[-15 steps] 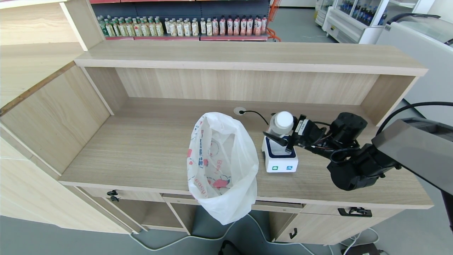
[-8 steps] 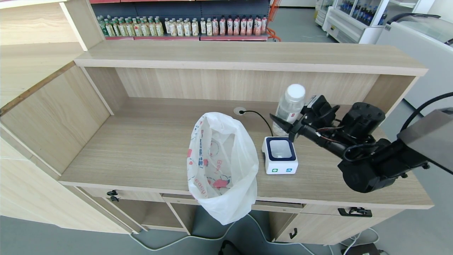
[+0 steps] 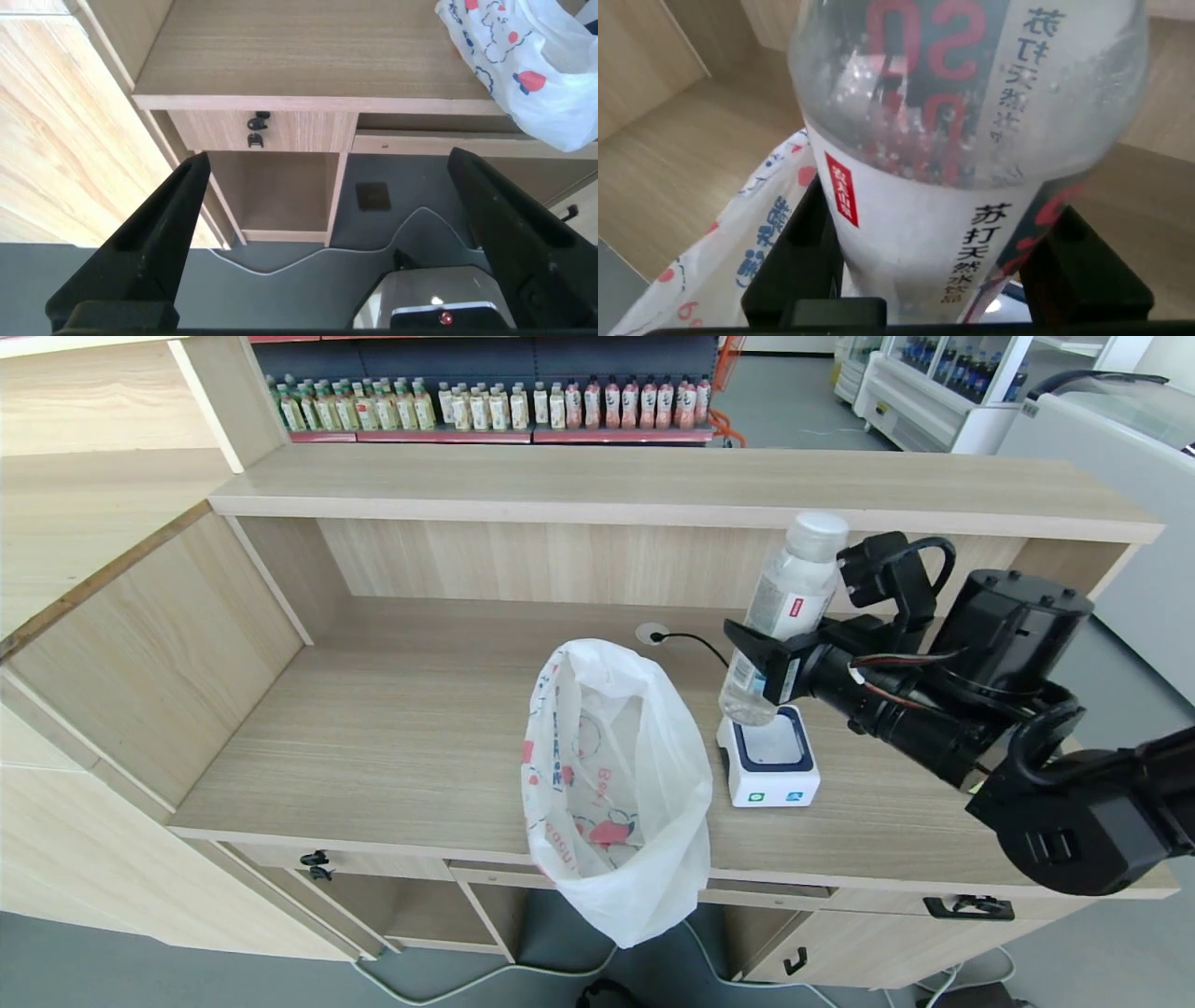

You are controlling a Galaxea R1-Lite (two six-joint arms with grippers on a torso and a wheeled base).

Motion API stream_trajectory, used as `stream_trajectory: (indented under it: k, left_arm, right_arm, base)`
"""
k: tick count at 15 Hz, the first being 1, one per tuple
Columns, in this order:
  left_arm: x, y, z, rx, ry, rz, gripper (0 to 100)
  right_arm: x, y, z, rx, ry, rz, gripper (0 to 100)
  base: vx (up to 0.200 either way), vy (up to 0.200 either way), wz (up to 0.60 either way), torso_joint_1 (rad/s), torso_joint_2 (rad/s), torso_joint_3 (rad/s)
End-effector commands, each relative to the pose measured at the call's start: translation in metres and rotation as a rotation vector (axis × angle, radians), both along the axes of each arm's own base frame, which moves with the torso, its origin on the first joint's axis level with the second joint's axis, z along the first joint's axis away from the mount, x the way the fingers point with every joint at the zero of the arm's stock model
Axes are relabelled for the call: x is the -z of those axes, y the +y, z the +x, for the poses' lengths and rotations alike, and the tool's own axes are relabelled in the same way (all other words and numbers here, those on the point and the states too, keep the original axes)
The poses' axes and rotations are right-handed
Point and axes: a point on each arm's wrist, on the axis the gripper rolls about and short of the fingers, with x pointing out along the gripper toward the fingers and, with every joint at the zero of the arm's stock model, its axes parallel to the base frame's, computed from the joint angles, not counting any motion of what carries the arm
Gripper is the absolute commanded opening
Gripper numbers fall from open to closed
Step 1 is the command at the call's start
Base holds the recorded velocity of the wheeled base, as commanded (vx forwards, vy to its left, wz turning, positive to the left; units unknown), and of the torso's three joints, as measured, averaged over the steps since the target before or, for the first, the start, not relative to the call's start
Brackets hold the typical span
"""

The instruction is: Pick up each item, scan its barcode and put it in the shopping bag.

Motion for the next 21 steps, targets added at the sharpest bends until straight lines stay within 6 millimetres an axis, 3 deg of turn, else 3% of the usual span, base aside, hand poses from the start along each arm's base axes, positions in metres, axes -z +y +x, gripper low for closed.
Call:
stream_trajectory:
  k: [1, 8, 16, 21]
  left_arm:
    - [0.000, 0.000, 0.000, 0.000, 0.000, 0.000, 100]
    - [0.000, 0.000, 0.000, 0.000, 0.000, -0.002, 100]
    - [0.000, 0.000, 0.000, 0.000, 0.000, -0.002, 100]
    - [0.000, 0.000, 0.000, 0.000, 0.000, -0.002, 100]
  right_arm:
    - [-0.011, -0.006, -0.009, 0.007, -0.027, 0.021, 0]
    - [0.036, 0.008, 0.022, -0.001, 0.130, 0.052, 0]
    - [0.073, 0.020, 0.040, -0.138, 0.106, 0.012, 0]
    - [0.101, 0.019, 0.074, -0.204, -0.003, -0.007, 0]
  base:
    - [0.000, 0.200, 0.00, -0.002, 0.00, 0.002]
    - [0.000, 0.029, 0.00, 0.000, 0.00, 0.000]
    - [0.000, 0.000, 0.00, 0.000, 0.00, 0.000]
    - [0.000, 0.000, 0.00, 0.000, 0.00, 0.000]
